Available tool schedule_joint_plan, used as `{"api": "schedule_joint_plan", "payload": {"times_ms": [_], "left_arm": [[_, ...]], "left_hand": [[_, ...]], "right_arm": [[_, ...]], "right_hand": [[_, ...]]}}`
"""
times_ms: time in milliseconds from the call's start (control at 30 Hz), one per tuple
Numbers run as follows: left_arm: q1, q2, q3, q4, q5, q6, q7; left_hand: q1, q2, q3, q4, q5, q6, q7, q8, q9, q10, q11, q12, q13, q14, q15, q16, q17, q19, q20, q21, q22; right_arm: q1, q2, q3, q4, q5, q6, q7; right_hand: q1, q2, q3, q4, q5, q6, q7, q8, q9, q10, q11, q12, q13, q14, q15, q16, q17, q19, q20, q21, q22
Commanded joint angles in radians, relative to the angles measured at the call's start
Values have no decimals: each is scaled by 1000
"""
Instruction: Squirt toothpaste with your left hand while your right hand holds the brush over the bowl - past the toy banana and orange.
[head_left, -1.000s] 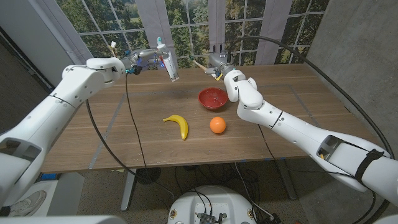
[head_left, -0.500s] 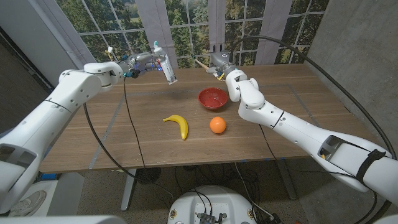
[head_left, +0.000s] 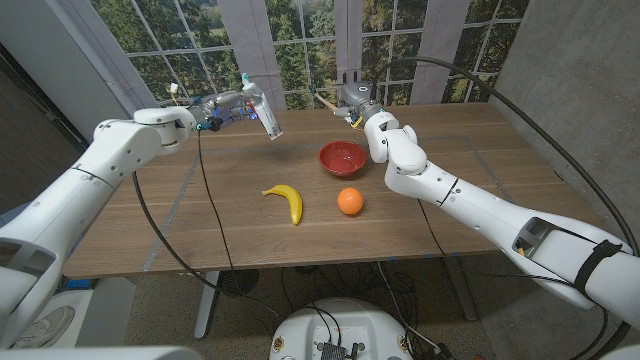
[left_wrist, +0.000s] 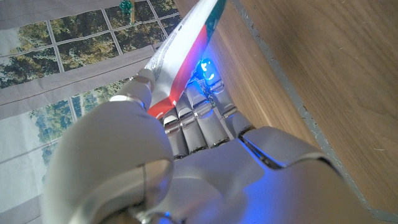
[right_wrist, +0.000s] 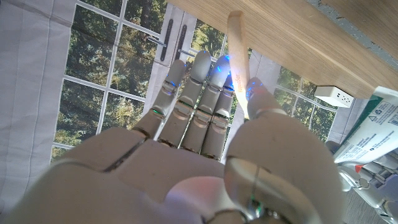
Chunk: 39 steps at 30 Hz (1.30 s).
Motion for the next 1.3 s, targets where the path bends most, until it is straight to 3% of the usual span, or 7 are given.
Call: {"api": "schedule_joint_plan", "payload": {"times_ms": [33,300,1300], "left_arm": [[33,1,-18,4,-48,22,41],[48,7,-30,5,-89,71,77],[117,33,-63,-8,-148,112,173]], "left_hand": [[-9,2,10,2,1,-4,1,-2,-1,-7,-2,4,1,-4,-73,0,3,10,-76,-7,3],[-14,6,17,1,2,-9,5,-2,-1,-7,4,6,-4,-2,-74,2,4,16,-75,-12,2],[-33,12,43,-7,3,-31,19,-3,-3,-16,14,10,-19,-17,-71,-1,2,35,-65,-37,2]], "right_arm": [[2,-6,-1,-2,13,9,-1],[1,-7,-1,-2,20,12,-2],[3,0,-13,0,19,14,2]], "right_hand": [[16,19,72,20,4,26,-15,4,2,39,-39,-1,3,10,-90,-2,2,-3,-73,3,1],[15,18,72,21,4,26,-15,5,4,39,-39,-1,5,9,-90,-2,2,-1,-73,4,1],[18,19,73,19,4,25,-14,2,5,40,-37,-3,8,11,-91,-1,3,-4,-74,4,1]]}}
